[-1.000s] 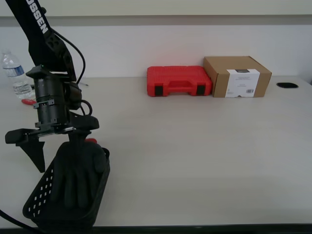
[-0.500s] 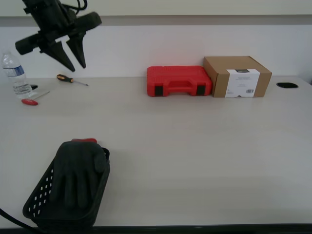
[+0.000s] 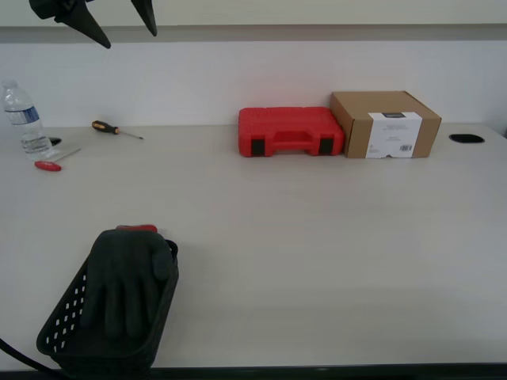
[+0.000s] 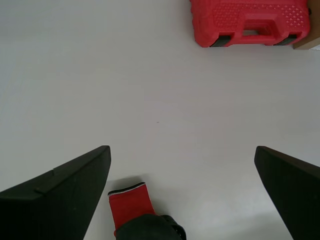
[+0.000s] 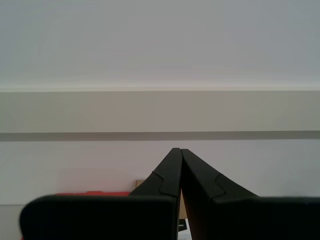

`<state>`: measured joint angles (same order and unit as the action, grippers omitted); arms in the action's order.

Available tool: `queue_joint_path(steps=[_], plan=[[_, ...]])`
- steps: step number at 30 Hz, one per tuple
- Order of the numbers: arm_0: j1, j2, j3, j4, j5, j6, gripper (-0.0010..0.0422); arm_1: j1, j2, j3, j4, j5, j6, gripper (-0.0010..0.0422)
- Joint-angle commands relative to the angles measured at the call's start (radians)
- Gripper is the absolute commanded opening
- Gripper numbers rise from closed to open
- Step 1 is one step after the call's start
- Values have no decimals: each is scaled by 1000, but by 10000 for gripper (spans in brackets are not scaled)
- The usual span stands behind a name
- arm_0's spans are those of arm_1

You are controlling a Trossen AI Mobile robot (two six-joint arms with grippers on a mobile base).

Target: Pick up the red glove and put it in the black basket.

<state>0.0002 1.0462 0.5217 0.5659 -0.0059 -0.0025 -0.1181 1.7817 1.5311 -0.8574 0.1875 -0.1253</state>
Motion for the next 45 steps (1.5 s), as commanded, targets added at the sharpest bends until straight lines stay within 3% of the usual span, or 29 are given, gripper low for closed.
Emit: queue_joint_path(steps=[1,6,7,8,12,14,16,18,19,21,23,26,29,32,34,37,38,40,41,43,45], plan=[[1,0,1,2,0,3,0,0,0,1,1,0,1,318],[1,0,1,1,0,3,0,0,0,1,2,0,1,144],[1,0,1,1,0,3,0,0,0,1,2,0,1,47],[1,0,1,1,0,3,0,0,0,1,2,0,-6,-6],[1,0,1,1,0,3,0,-1,0,1,2,0,-6,89],[1,0,1,1,0,3,0,0,0,1,3,0,-6,195],[0,0,1,1,0,3,0,-1,0,1,3,0,-6,272],[1,0,1,1,0,3,0,-1,0,1,5,0,-6,392],[1,0,1,1,0,3,0,0,0,1,6,0,2,406],[1,0,1,1,0,3,0,0,0,1,7,0,2,285],[1,0,1,1,0,3,0,0,0,1,8,0,2,131],[1,0,1,1,0,3,0,0,0,1,9,0,-5,-5],[1,0,1,1,0,3,0,-1,0,1,11,0,-6,56],[1,0,1,1,0,3,0,0,0,1,12,0,-6,153],[1,0,1,2,0,3,0,-1,0,1,14,0,-6,229],[1,0,1,2,0,3,0,0,0,1,16,0,-6,406],[1,0,1,1,0,3,0,-1,0,1,17,0,6,399],[1,0,1,1,0,3,0,-1,0,1,20,0,5,287],[1,0,1,1,0,3,0,0,0,1,21,0,5,204],[1,0,1,1,0,3,0,0,0,1,23,0,5,84],[0,0,1,1,0,3,0,0,0,1,23,0,-5,7]])
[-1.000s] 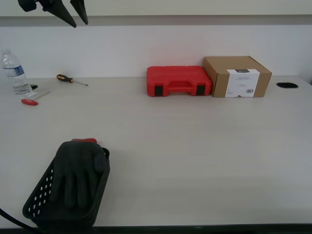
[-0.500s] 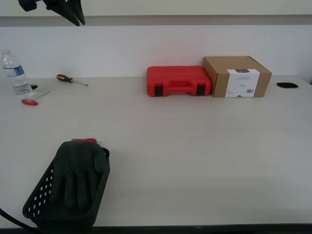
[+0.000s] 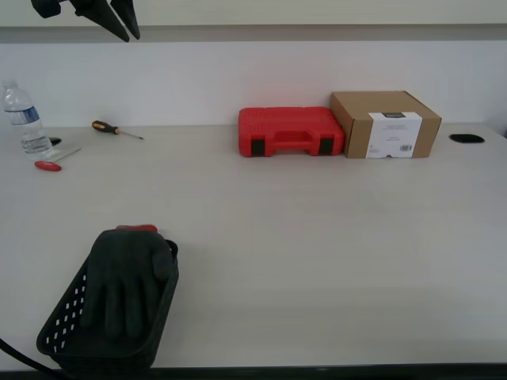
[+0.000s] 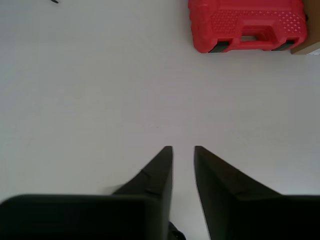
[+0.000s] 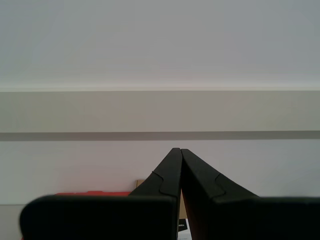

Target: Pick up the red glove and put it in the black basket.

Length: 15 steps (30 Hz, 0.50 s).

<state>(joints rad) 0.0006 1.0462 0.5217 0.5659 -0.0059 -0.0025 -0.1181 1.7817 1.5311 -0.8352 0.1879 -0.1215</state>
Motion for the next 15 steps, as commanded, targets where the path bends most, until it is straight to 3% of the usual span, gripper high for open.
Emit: queue_joint_path(steps=[1,7,9,11,12,13,14,15], plan=[[0,0,1,1,0,3,0,-1,0,1,1,0,-9,29],[0,0,1,1,0,3,0,-1,0,1,2,0,-9,215],[0,0,1,1,0,3,0,0,0,1,4,0,-9,335],[0,0,1,1,0,3,0,0,0,1,5,-1,-3,420],[0,0,1,1,0,3,0,0,0,1,6,0,2,343],[0,0,1,1,0,3,0,-1,0,1,8,0,2,235],[0,0,1,1,0,3,0,-1,0,1,8,0,2,159],[0,0,1,1,0,3,0,-1,0,1,8,0,2,109]])
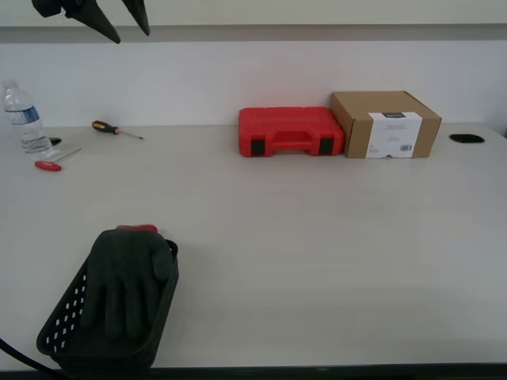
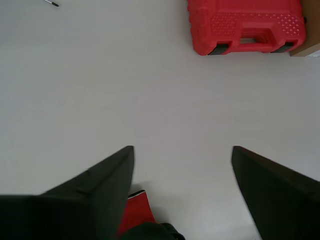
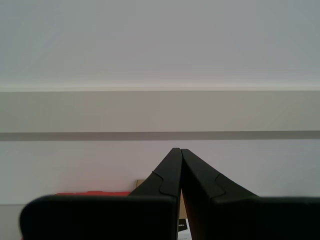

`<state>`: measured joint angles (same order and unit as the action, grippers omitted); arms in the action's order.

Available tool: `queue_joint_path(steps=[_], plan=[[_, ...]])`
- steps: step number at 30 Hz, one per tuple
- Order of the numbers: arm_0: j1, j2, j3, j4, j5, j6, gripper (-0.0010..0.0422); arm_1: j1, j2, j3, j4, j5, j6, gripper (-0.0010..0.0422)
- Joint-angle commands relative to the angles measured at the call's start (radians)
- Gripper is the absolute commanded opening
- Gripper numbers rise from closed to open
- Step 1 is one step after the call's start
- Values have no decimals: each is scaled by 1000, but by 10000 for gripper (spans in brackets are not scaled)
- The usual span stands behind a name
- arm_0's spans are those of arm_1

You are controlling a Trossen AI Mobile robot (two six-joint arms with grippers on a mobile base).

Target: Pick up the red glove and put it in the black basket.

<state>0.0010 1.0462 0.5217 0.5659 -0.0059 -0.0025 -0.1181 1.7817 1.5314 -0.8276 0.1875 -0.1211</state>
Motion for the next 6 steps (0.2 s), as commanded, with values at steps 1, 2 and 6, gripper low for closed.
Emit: queue_joint_path(steps=[1,2,6], plan=[[0,0,1,1,0,3,0,-1,0,1,1,0,1,64],[0,0,1,1,0,3,0,-1,0,1,1,0,1,-9],[0,0,1,1,0,3,0,-1,0,1,1,0,-6,80]])
